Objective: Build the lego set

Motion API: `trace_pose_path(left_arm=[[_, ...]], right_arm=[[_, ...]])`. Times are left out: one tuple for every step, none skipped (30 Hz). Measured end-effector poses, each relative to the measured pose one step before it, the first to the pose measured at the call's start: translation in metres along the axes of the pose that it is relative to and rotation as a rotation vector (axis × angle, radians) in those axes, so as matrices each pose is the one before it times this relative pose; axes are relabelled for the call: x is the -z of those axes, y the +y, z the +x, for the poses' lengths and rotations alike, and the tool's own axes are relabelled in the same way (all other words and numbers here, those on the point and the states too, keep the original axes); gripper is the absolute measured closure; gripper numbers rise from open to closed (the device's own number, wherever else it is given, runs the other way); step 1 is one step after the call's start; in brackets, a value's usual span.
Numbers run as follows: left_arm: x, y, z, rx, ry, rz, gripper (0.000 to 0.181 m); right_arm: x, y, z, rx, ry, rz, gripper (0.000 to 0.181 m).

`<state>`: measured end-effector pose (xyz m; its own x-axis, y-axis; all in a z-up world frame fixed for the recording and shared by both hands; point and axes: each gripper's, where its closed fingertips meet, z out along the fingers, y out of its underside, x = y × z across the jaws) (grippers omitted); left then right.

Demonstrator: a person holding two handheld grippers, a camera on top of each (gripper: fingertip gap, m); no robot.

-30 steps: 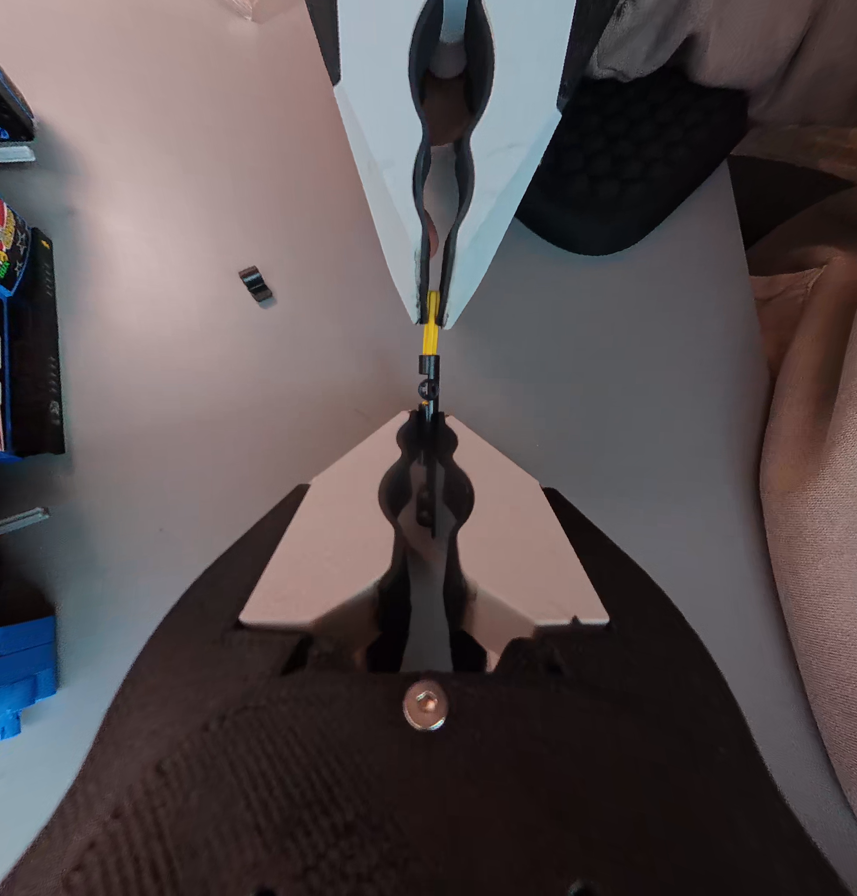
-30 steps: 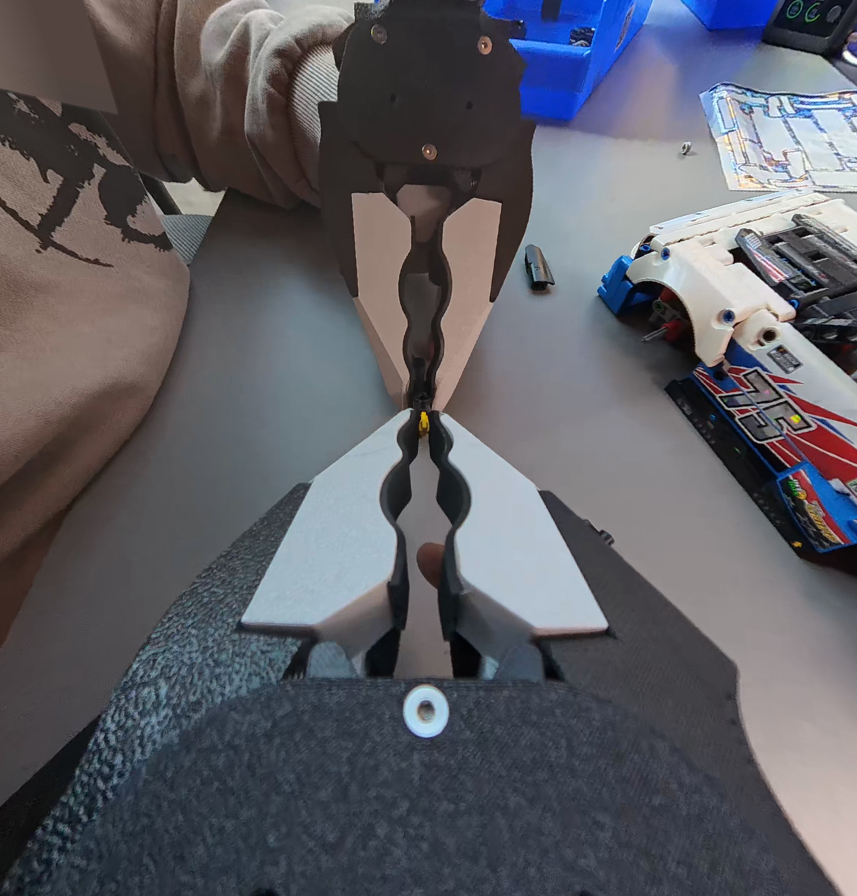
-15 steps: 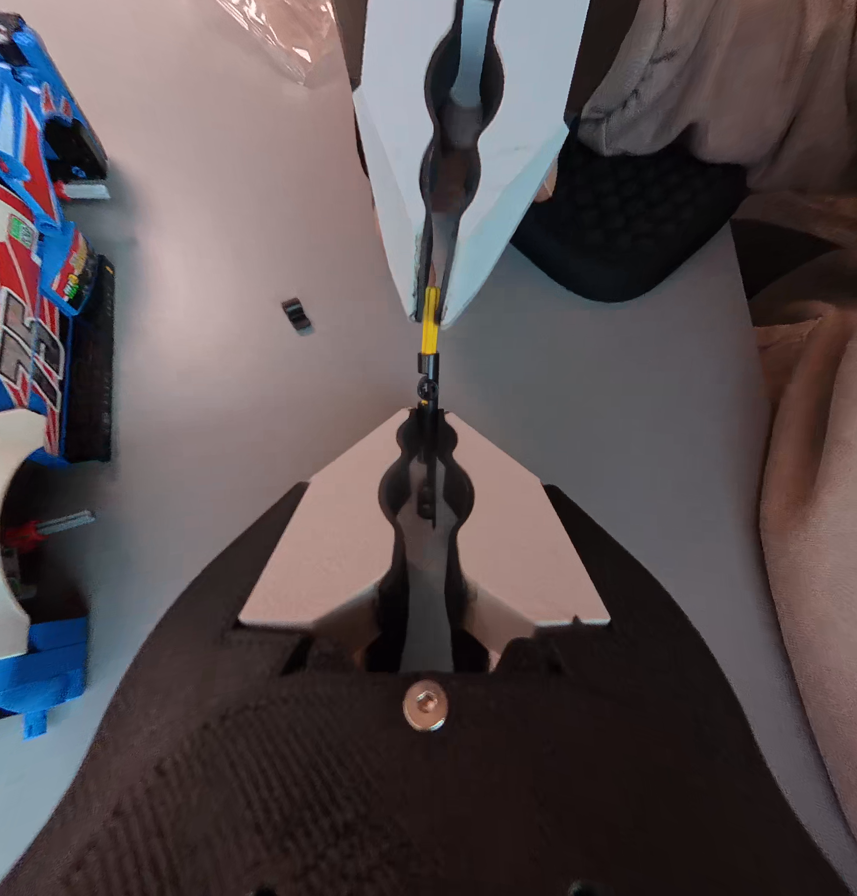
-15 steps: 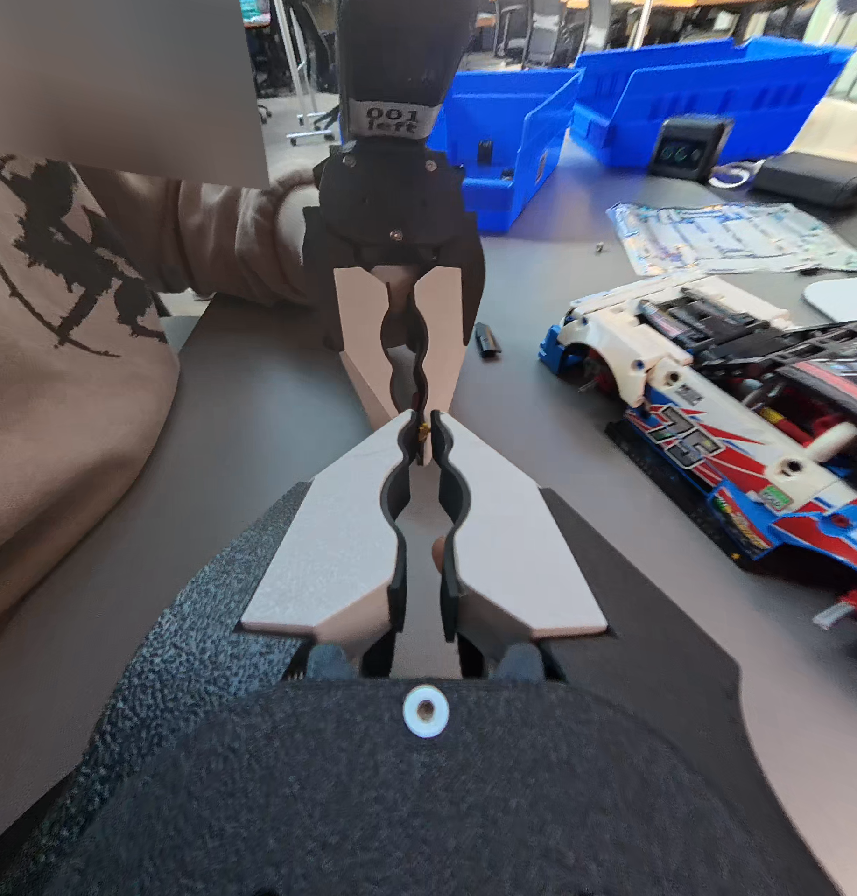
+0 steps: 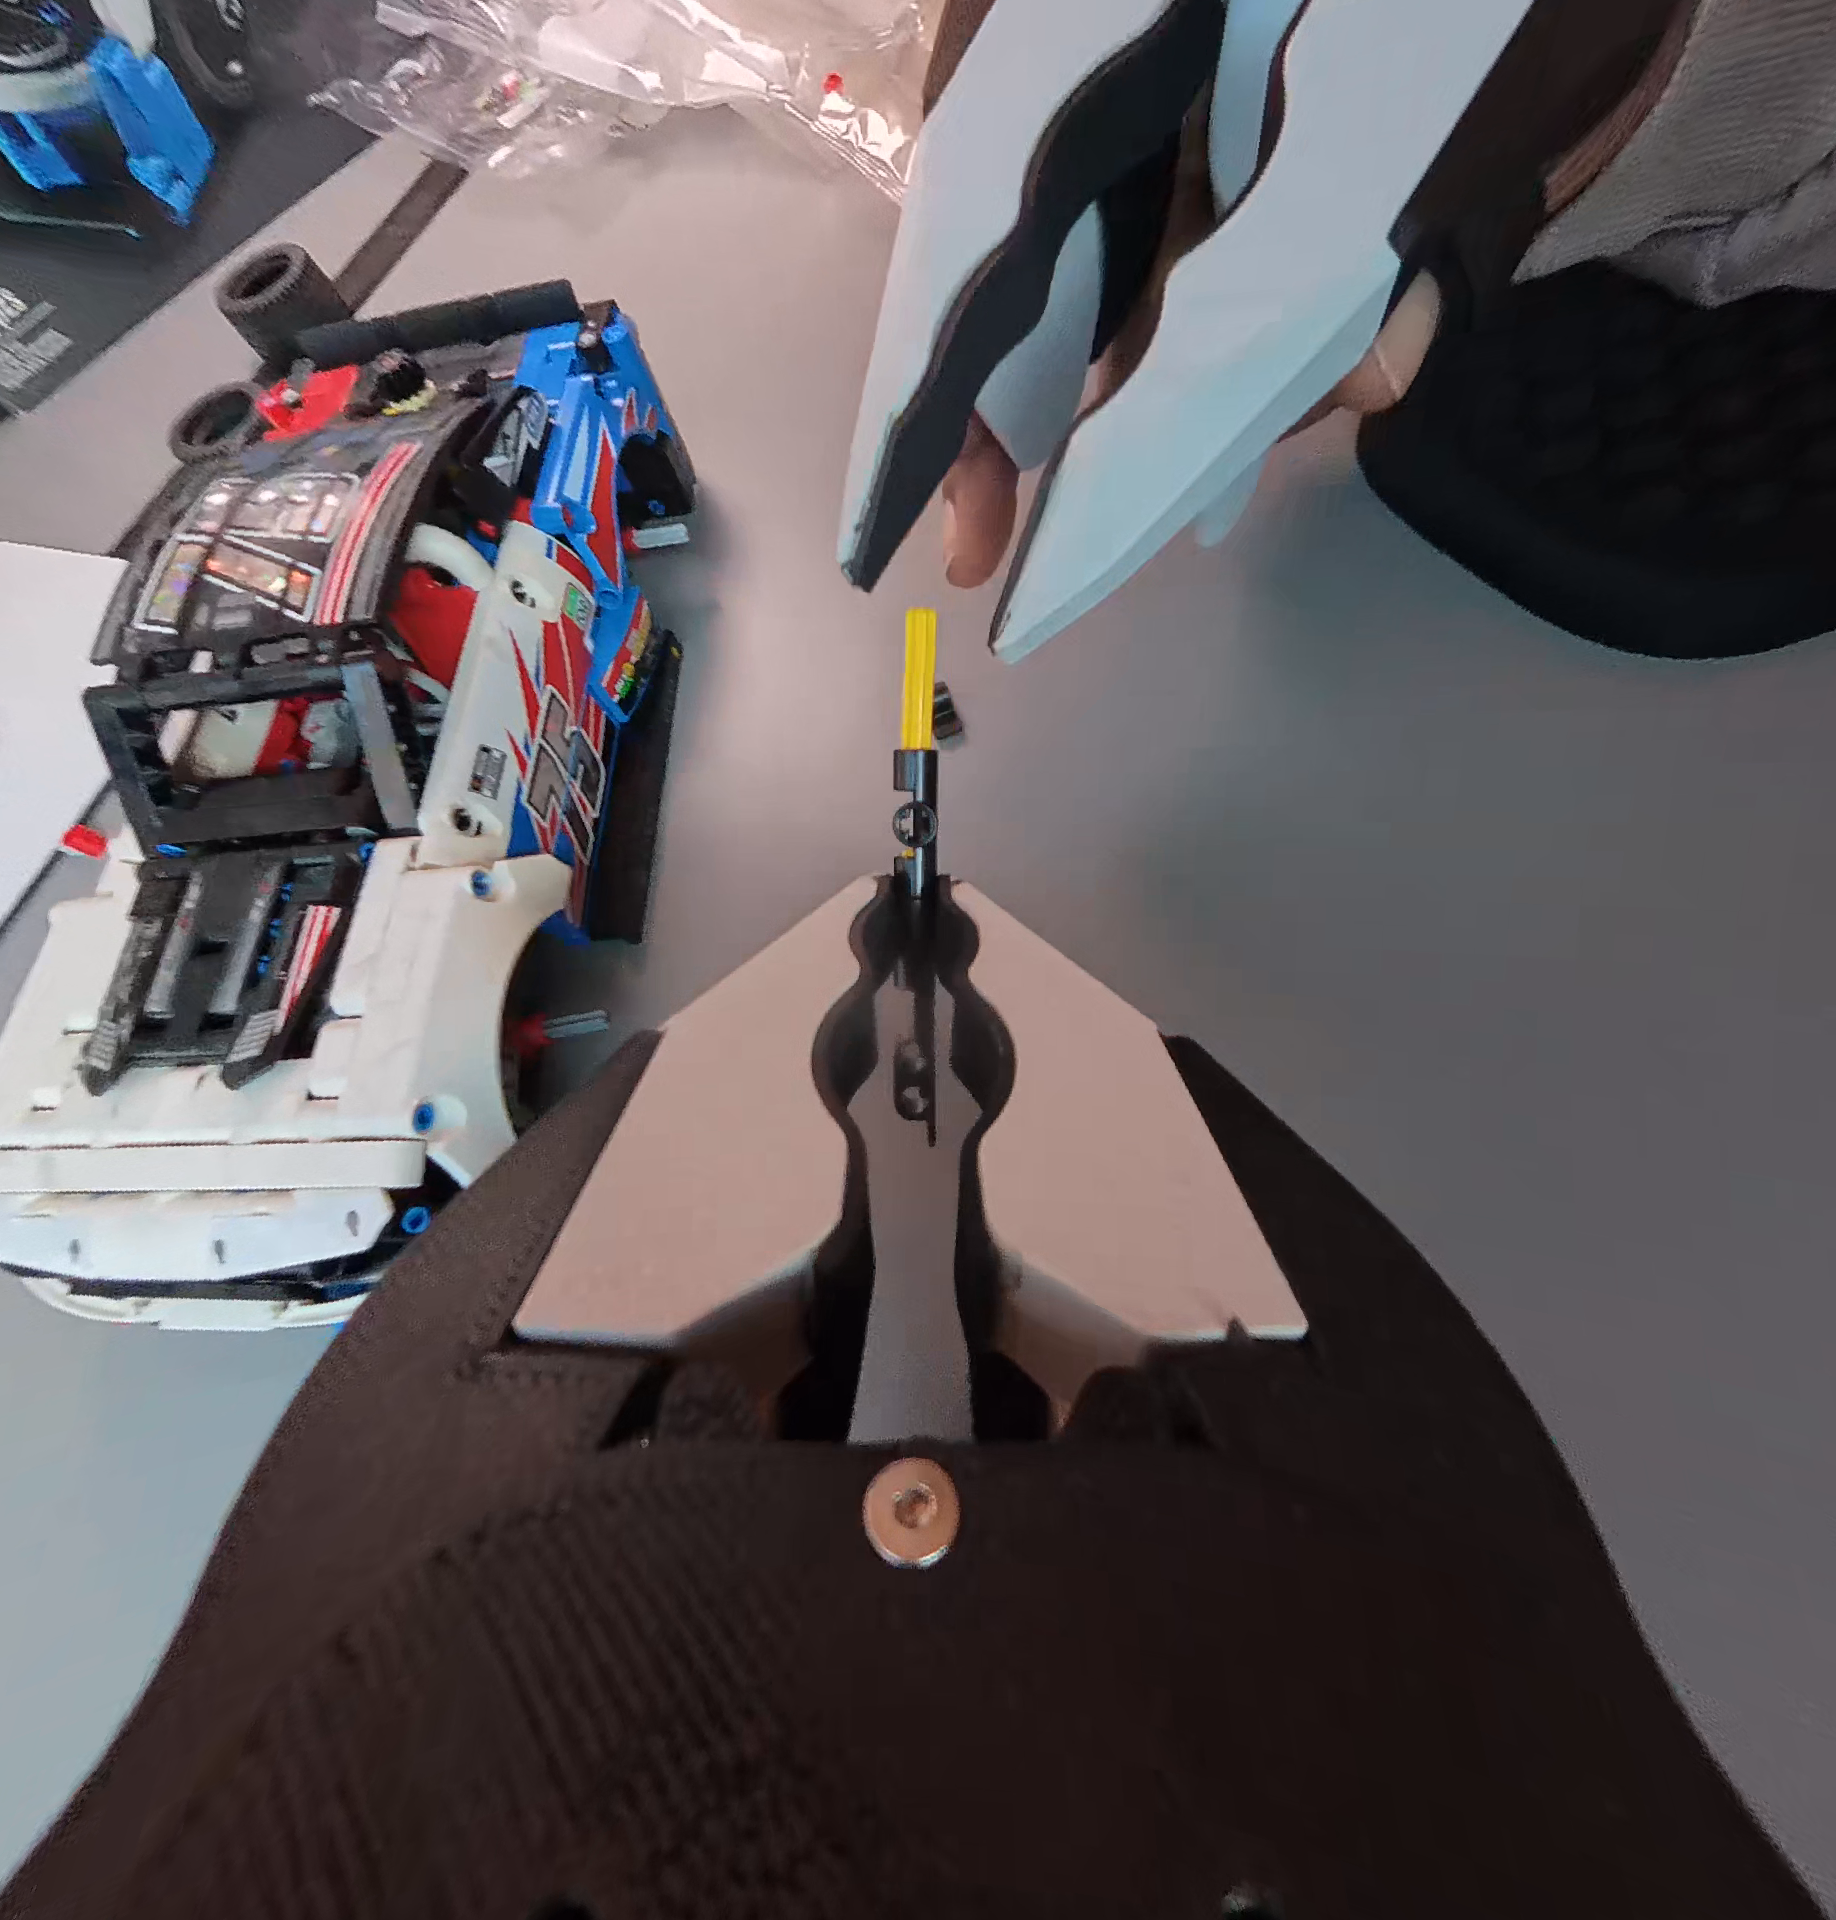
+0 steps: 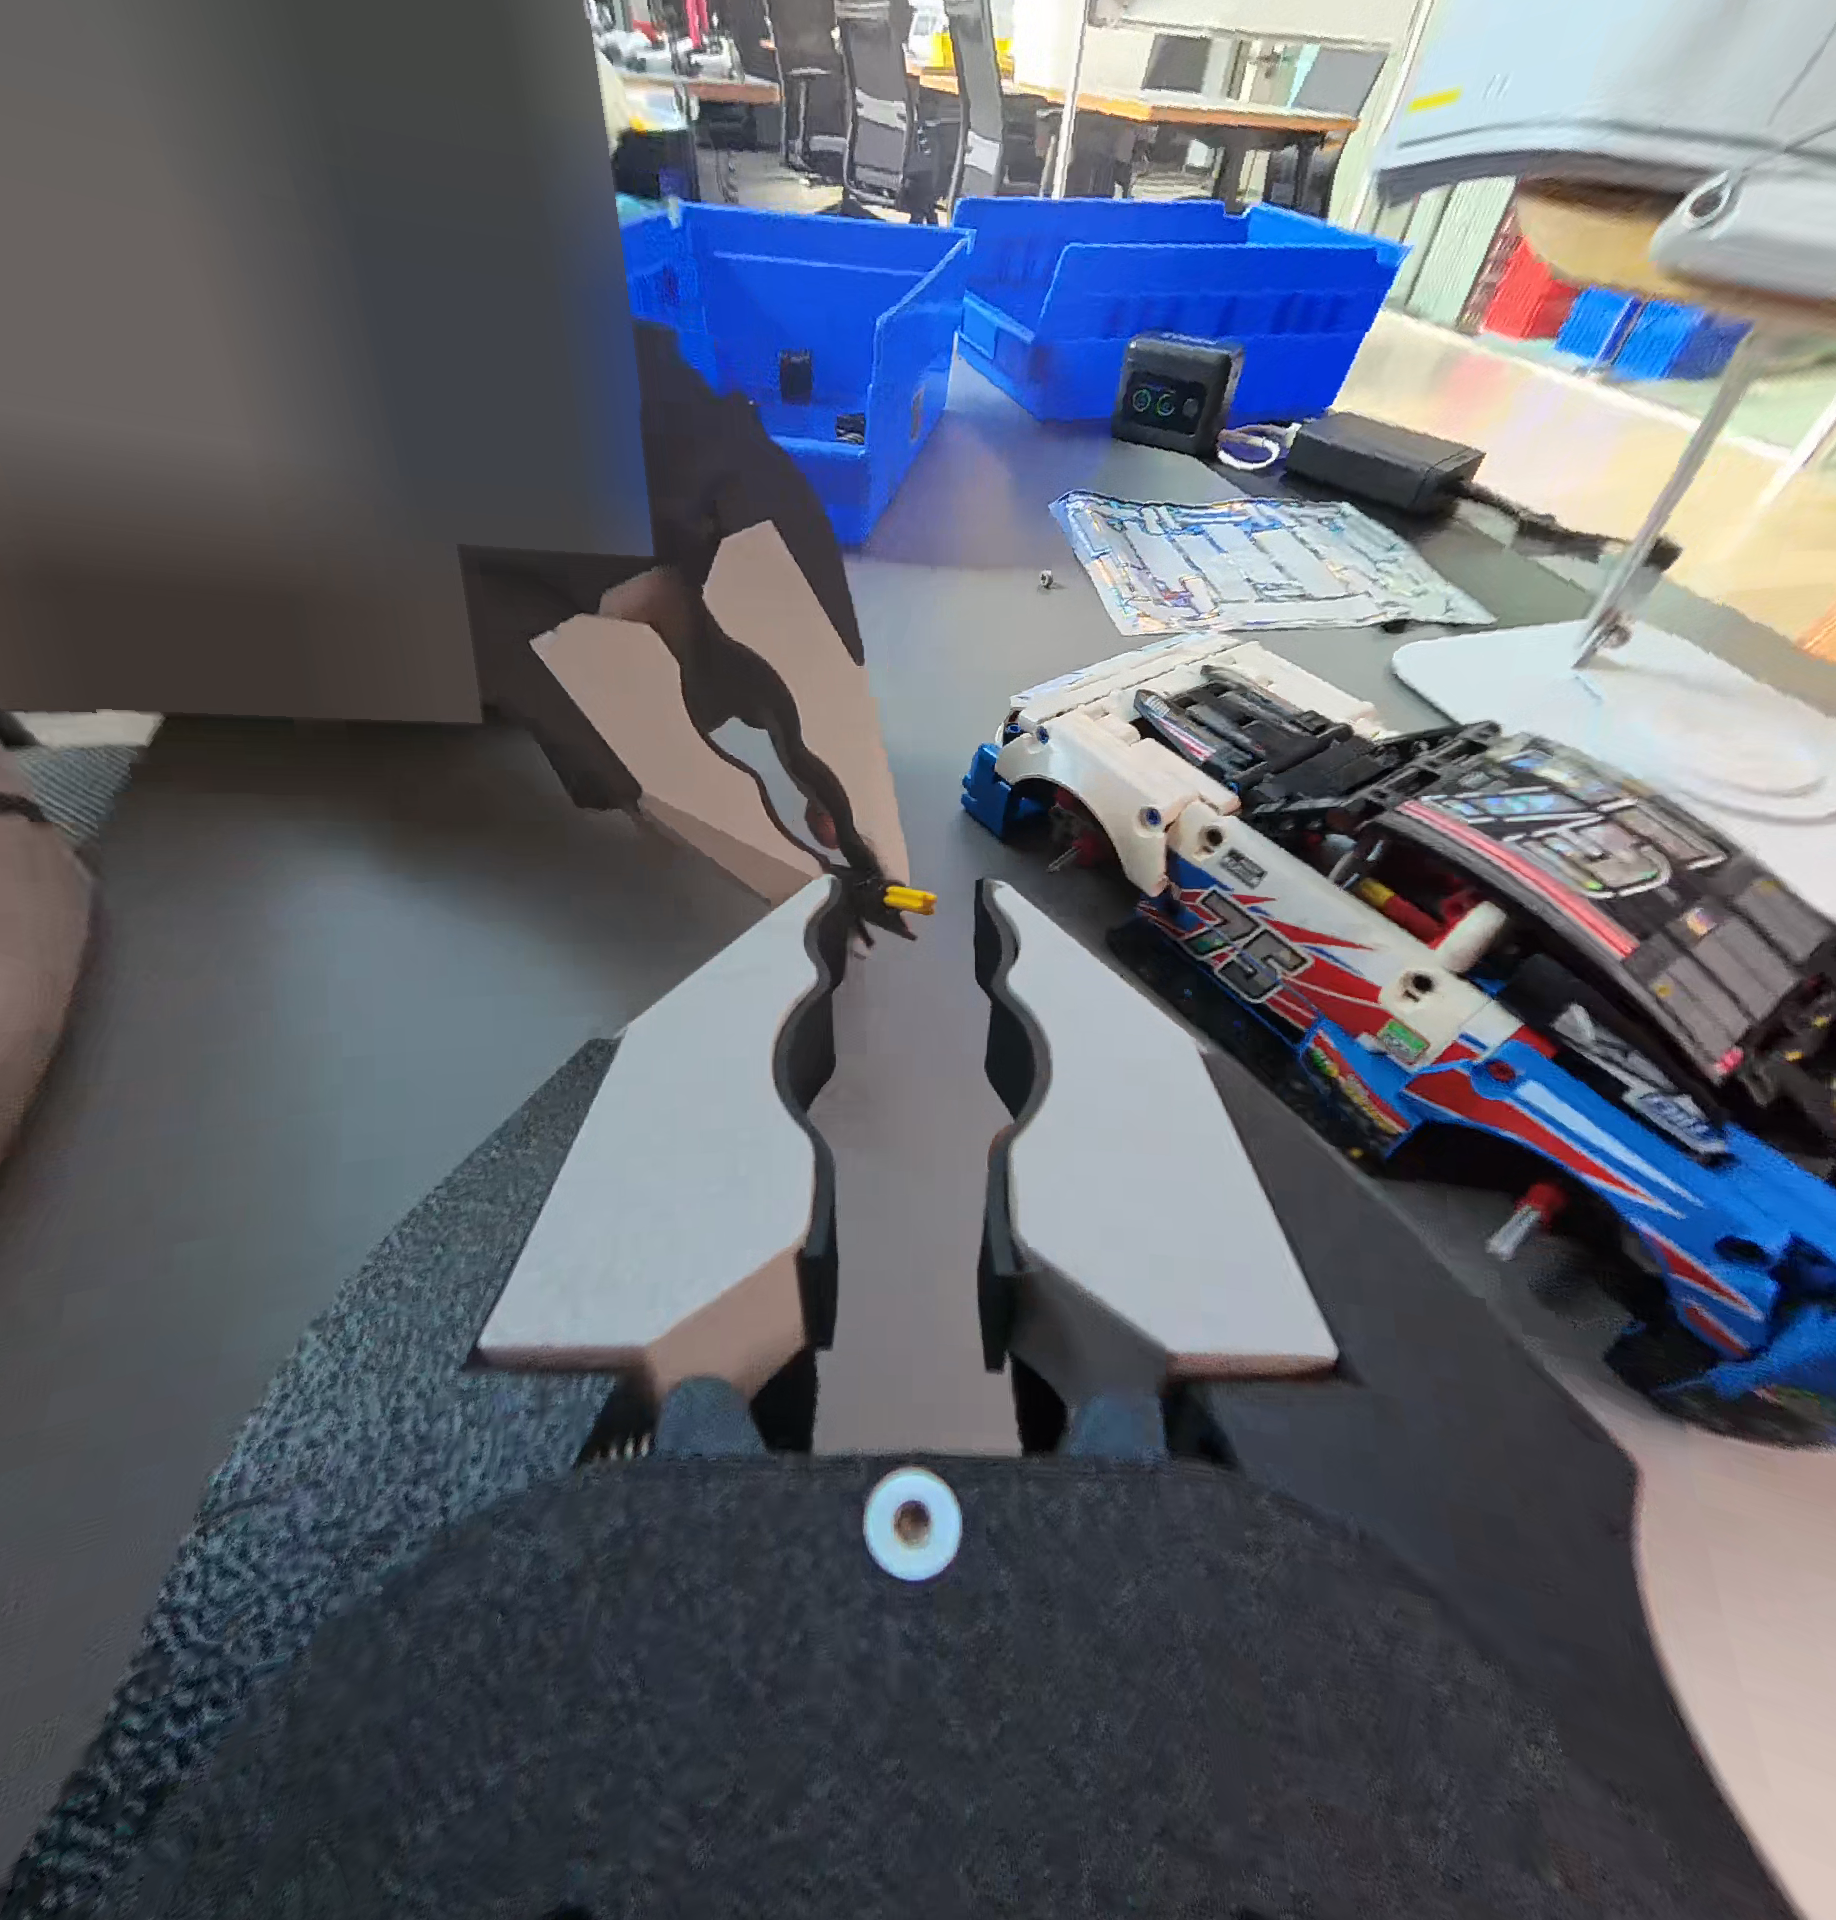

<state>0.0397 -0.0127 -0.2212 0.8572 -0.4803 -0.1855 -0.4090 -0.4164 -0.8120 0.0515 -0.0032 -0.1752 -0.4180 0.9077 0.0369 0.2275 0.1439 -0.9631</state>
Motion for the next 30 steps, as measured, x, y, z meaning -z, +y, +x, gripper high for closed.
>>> trace_pose_path(left_arm=[[0.00075,-0.00117,-0.00289,-0.0323,-0.0346,0.003,0.177],[0.00042,-0.00162,-0.0023,-0.0292,-0.0325,0.0041,0.177],[0.00017,-0.00181,-0.00134,-0.0259,-0.0266,0.0053,0.177],[0.00001,-0.00112,-0.0001,-0.0258,-0.0178,0.0006,0.177],[-0.00024,-0.00043,0.00002,-0.0256,-0.0167,-0.0032,0.177],[0.00005,-0.00069,-0.00003,-0.0236,-0.016,0.0014,0.176],[0.00018,-0.00029,0.00036,-0.0127,-0.0083,0.0022,0.176],[0.00047,-0.0015,0.00097,0.0067,0.0078,0.0139,0.176],[0.00142,-0.0032,-0.00016,0.0225,0.0086,0.0239,0.176],[0.0018,-0.00414,-0.00115,0.0152,0.0039,0.0247,0.175],[0.00185,-0.00412,-0.0018,-0.0023,-0.0072,0.0219,0.174],[0.00127,-0.00256,-0.00246,-0.0175,-0.0206,0.0095,0.173],[0.00089,-0.00094,-0.00213,-0.0328,-0.0252,0.0,0.175],[0.00109,-0.0009,-0.00286,-0.0429,-0.0341,0.0011,0.177],[0.00133,-0.00105,-0.0025,-0.0447,-0.0311,0.0027,0.177],[0.00122,-0.00067,-0.00182,-0.0369,-0.0237,-0.0008,0.177],[0.00056,-0.00026,-0.00091,-0.0284,-0.0162,-0.0041,0.177],[-0.00005,0.00069,-0.00028,-0.0288,-0.0116,-0.0096,0.177],[-0.00015,0.00048,-0.00075,-0.0323,-0.0173,-0.0077,0.177],[0.00005,0.00006,-0.00042,-0.0336,-0.0164,-0.004,0.177],[-0.00006,0.00028,0.00006,-0.0281,-0.0125,-0.007,0.177],[-0.00015,-0.00024,0.00063,-0.0251,-0.0087,-0.0032,0.177],[-0.00002,-0.00047,0.00098,-0.027,-0.007,-0.0027,0.177],[-0.0002,0.00022,0.00034,-0.0265,-0.0107,-0.007,0.177],[-0.00007,0.0004,0.00027,-0.02,-0.0068,-0.004,0.173],[0.00021,-0.00087,0.00166,0.0095,0.012,0.0119,0.168],[0.00101,-0.00414,0.00365,0.0514,0.0411,0.0408,0.163],[0.00231,-0.00814,0.00369,0.0935,0.0634,0.0726,0.159],[0.00342,-0.01013,0.00337,0.1443,0.0844,0.078,0.154],[0.004,-0.01111,0.00452,0.1956,0.1162,0.0711,0.15]], right_arm=[[-0.00114,-0.0013,-0.00199,-0.0717,-0.0305,0.0074,0.159],[-0.00169,-0.00164,-0.00095,-0.059,-0.0154,0.0088,0.161],[-0.00227,-0.0007,-0.00248,-0.0354,-0.0197,0.0045,0.162],[-0.00162,-0.00201,-0.00245,-0.0248,-0.0176,0.0164,0.167],[-0.00062,-0.00113,0.00073,-0.0176,0.0011,0.0096,0.179],[0.00018,0.00092,0.0007,0.0019,-0.0028,-0.0069,0.18],[0.00137,0.00174,-0.00045,0.0172,-0.0135,-0.0127,0.18],[0.00249,0.00079,0.00088,0.0145,-0.0069,-0.0035,0.18],[0.00288,-0.00077,-0.0002,0.0024,-0.0167,0.0085,0.18],[0.00299,-0.00192,-0.00071,-0.0082,-0.0195,0.0166,0.18],[0.00218,-0.00114,0.00072,-0.0148,-0.0086,0.0101,0.18],[0.00121,-0.00071,-0.00036,-0.0122,-0.0103,0.0069,0.18],[0.0011,-0.0016,0.00004,-0.0055,-0.0018,0.0123,0.177],[0.00055,-0.00137,0.00016,-0.002,0.0016,0.0089,0.172],[0.0001,-0.0006,-0.00033,-0.0005,-0.0008,0.0019,0.169],[-0.00026,-0.00106,-0.00046,-0.0028,-0.0011,0.0057,0.168],[-0.00062,-0.00159,-0.00085,-0.0059,-0.0046,0.0088,0.166],[-0.00053,-0.00115,-0.00166,-0.0072,-0.0102,0.0061,0.164],[-0.00089,0.00074,-0.00059,-0.0026,-0.003,-0.0059,0.163],[-0.00111,0.00125,0.00035,0.002,0.0047,-0.0077,0.163],[-0.00135,0.00151,0.00074,0.0032,0.0081,-0.0083,0.166],[-0.0011,0.0013,0.00087,0.0045,0.0093,-0.0063,0.173],[-0.00091,0.00059,0.00049,0.0072,0.007,-0.0009,0.179],[-0.00035,0.0003,-0.00107,0.0084,-0.0053,-0.0004,0.179],[0.00015,0.00141,-0.00122,0.0127,-0.0086,-0.011,0.179],[0.0012,0.00059,-0.00157,0.0245,-0.0137,-0.0048,0.179],[0.00221,-0.00048,-0.00359,0.0353,-0.029,0.0043,0.18],[0.0029,-0.00077,-0.00517,0.0437,-0.0384,0.0119,0.18],[0.00345,-0.00059,-0.00353,0.0447,-0.0287,0.0135,0.18],[0.00427,-0.00235,-0.00482,0.0253,-0.0395,0.0235,0.179]])
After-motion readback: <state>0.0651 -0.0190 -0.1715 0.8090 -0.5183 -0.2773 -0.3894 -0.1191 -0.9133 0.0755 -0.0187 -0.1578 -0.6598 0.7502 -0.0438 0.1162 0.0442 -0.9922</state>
